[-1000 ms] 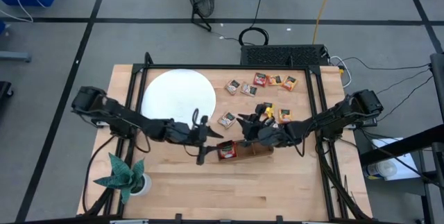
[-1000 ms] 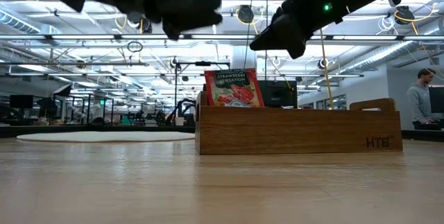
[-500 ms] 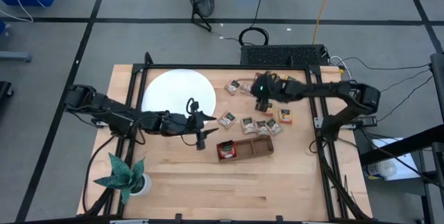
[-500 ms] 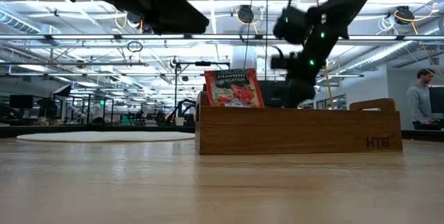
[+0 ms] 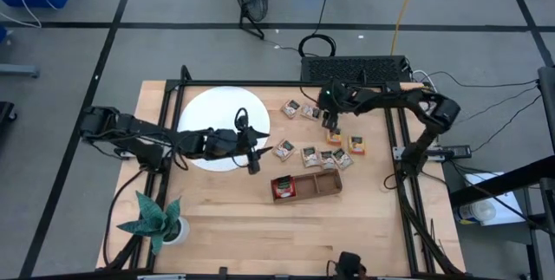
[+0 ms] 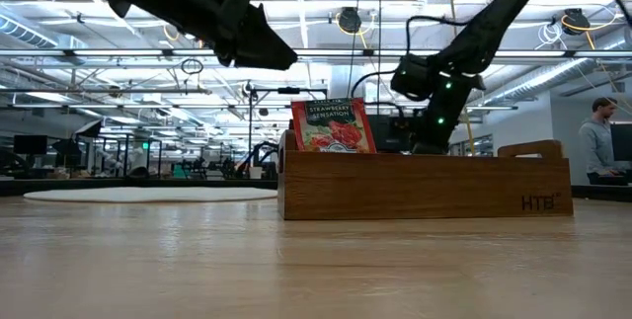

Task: Pick & Place Tea
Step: Put the red tea bag into the left section of the wooden organizer

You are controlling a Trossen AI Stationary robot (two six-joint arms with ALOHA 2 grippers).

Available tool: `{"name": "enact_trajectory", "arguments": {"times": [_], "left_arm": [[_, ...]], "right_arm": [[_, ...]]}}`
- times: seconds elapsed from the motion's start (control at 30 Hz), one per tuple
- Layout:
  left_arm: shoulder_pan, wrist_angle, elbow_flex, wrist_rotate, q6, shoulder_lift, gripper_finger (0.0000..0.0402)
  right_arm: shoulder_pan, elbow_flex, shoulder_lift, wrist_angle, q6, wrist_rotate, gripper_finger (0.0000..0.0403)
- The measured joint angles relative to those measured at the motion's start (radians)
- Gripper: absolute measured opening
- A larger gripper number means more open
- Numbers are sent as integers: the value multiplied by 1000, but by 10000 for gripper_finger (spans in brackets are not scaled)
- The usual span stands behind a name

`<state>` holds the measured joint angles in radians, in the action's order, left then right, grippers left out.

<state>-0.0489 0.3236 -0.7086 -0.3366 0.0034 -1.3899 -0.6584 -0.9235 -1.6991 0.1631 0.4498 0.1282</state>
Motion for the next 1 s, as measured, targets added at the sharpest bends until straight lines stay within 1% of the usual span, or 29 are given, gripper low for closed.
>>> {"name": "enact_trajectory", "arguments": {"times": [0.1,0.3,0.4,0.47,0.57,0.67,0.87,0.93,1.0], "left_arm": [[8,-8,0,5,-11,0,198],[9,-27,0,5,-20,0,198],[9,-50,0,10,-32,0,198],[9,-64,0,21,-39,0,198],[9,-72,0,22,-40,0,198],[9,-81,0,22,-42,0,198],[9,-90,0,24,-52,0,198],[9,-95,0,24,-61,0,198],[9,-96,0,24,-69,0,198]], "right_arm": [[-6,-65,-55,21,8,2,204],[-35,-214,-180,170,15,5,203],[-43,-247,-220,230,10,4,199],[-43,-249,-228,247,10,3,189],[-45,-248,-229,273,12,7,160],[-49,-247,-231,289,16,5,121],[-62,-246,-232,291,45,0,17],[-59,-246,-232,291,67,5,10],[-38,-245,-228,291,81,39,7]]}}
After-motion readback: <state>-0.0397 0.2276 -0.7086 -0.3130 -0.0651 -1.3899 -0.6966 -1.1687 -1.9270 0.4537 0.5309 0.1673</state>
